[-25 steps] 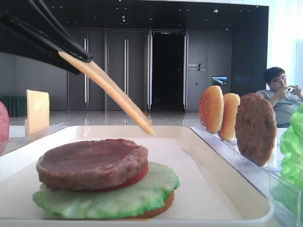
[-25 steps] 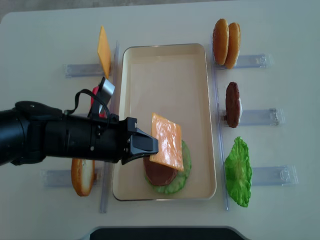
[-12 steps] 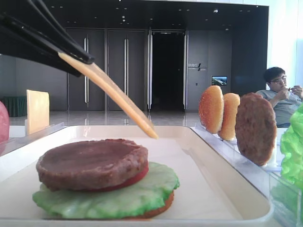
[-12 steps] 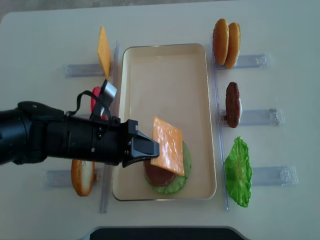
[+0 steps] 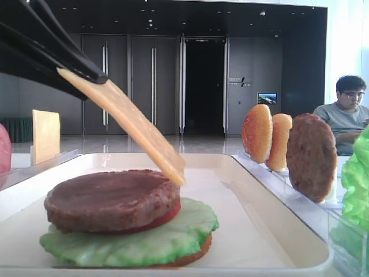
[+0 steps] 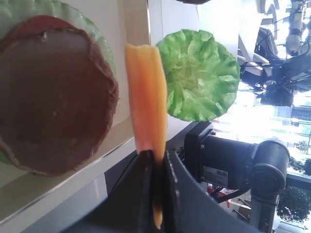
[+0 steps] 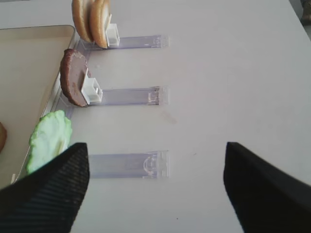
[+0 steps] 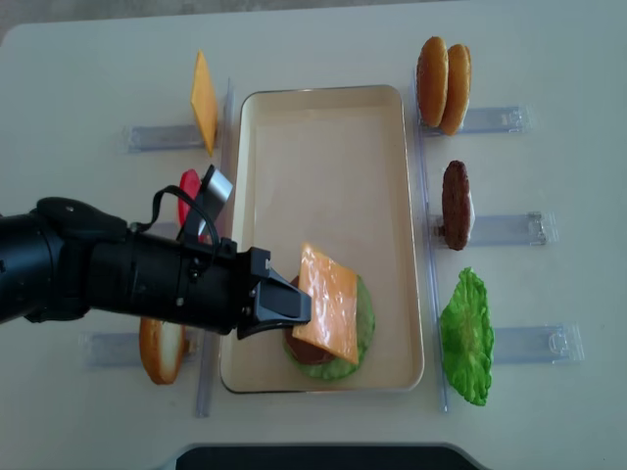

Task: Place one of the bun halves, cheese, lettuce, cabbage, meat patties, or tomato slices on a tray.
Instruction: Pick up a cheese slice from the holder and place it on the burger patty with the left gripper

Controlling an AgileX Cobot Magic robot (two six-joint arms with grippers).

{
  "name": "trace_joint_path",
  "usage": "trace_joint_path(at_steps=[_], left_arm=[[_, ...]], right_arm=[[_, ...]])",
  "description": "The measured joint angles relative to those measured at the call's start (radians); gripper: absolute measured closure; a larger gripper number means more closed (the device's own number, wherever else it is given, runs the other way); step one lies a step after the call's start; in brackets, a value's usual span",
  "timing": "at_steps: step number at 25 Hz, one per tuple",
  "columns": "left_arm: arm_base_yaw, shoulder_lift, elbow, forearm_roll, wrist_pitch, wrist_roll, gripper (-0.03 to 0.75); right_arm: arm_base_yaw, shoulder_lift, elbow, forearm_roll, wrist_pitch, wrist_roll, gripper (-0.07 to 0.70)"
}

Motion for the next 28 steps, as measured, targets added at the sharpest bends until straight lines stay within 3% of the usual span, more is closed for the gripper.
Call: trace_joint_path(at_steps=[6, 18, 28], left_arm=[[0.000, 0.000, 0.000, 0.005, -0.044, -0.010, 0.694], [0.000, 0.000, 0.000, 0.041, -0.080, -0.032, 0.694], [0.000, 0.000, 0.000, 0.046, -0.084, -0.058, 0.694]], right_arm=[[0.000, 0.000, 0.000, 0.000, 0.000, 0.000, 0.090], [0.000, 0.000, 0.000, 0.000, 0.000, 0.000, 0.090], [0.000, 0.000, 0.000, 0.000, 0.000, 0.000, 0.090]])
